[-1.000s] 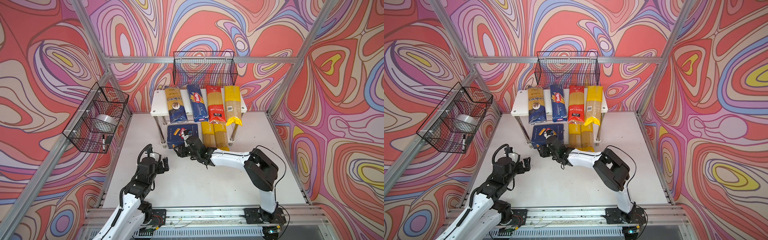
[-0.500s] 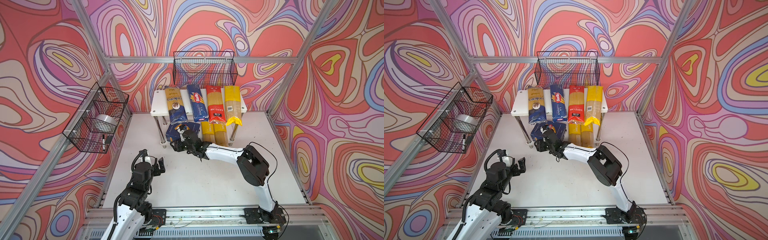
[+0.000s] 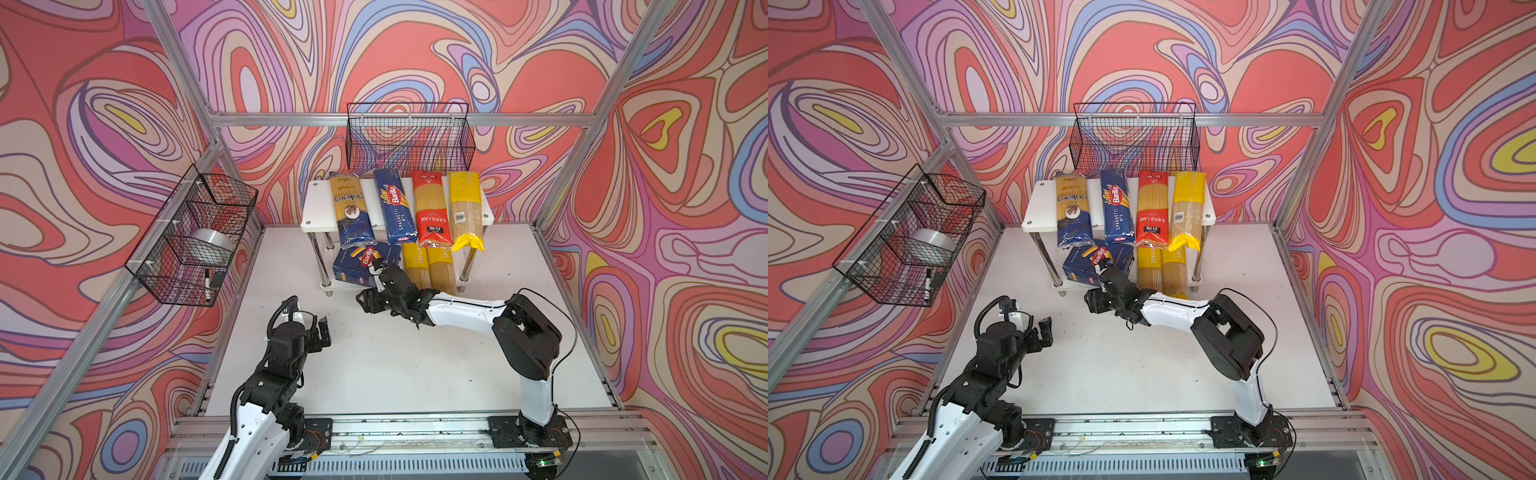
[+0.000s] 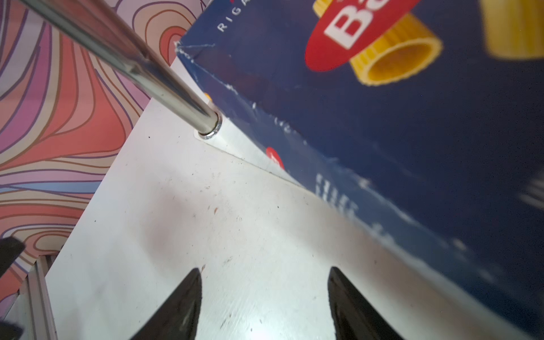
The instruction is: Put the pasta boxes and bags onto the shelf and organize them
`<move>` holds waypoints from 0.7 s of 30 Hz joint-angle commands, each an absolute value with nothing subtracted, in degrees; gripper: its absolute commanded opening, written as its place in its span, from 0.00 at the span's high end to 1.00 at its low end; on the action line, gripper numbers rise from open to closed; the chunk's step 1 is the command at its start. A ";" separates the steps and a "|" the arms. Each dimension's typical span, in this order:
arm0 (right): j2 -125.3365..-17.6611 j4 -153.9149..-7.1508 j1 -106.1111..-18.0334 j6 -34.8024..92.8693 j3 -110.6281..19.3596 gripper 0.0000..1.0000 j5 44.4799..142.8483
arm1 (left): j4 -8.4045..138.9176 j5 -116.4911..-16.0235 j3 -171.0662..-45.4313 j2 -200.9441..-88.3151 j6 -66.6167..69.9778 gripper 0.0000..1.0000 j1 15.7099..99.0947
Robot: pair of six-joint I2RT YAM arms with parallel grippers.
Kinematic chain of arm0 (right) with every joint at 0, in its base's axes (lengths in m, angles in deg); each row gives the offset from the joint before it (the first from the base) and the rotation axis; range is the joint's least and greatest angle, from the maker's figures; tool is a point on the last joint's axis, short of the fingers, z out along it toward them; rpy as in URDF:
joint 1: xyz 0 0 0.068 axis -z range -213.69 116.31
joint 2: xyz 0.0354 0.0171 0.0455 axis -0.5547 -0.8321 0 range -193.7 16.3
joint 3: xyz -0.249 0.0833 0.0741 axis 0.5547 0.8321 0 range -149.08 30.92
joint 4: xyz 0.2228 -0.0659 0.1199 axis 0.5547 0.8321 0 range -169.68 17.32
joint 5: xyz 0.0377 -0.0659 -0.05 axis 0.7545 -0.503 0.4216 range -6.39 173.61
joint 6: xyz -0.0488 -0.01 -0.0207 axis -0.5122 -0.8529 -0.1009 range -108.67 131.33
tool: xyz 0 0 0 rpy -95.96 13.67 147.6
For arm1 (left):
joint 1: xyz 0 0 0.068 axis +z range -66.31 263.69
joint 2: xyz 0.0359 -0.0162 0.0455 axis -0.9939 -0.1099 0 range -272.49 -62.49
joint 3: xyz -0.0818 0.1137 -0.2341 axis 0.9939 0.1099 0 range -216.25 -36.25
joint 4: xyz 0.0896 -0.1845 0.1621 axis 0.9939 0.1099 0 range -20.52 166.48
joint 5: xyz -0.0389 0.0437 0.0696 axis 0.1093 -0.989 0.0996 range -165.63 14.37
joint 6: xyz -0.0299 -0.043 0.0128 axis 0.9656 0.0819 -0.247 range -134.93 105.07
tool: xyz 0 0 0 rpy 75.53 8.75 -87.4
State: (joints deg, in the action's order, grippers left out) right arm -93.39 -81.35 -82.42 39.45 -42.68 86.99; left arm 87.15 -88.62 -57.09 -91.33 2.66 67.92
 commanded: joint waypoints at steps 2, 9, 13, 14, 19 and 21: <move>-81.07 -80.97 -82.64 39.19 -34.23 0.29 83.67 | 84.15 -88.70 -56.23 -90.95 0.64 0.00 68.05; -64.73 -71.96 -82.55 36.39 -20.63 0.21 69.43 | 73.75 -92.18 -52.42 -89.62 -3.47 0.00 68.19; -59.21 -64.60 -78.67 35.15 -16.45 0.02 56.13 | 65.14 -95.71 -49.83 -92.50 -7.03 0.00 68.31; -57.56 -63.57 -75.65 35.47 -15.37 0.01 55.86 | 62.41 -96.88 -49.08 -94.32 -7.57 0.00 68.36; -48.01 -71.08 -61.40 32.60 -6.26 0.02 54.60 | 46.34 -100.72 -46.57 -108.06 -10.32 0.00 69.71; -45.59 -80.17 -57.45 29.06 -1.33 0.01 51.53 | 37.12 -100.92 -45.91 -114.74 -11.59 0.00 70.79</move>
State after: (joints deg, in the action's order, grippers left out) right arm -48.38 -71.52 -60.30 33.75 -5.33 57.09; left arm 52.72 -97.96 -47.06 -109.42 -8.27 69.58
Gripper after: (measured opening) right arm 0.984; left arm 0.994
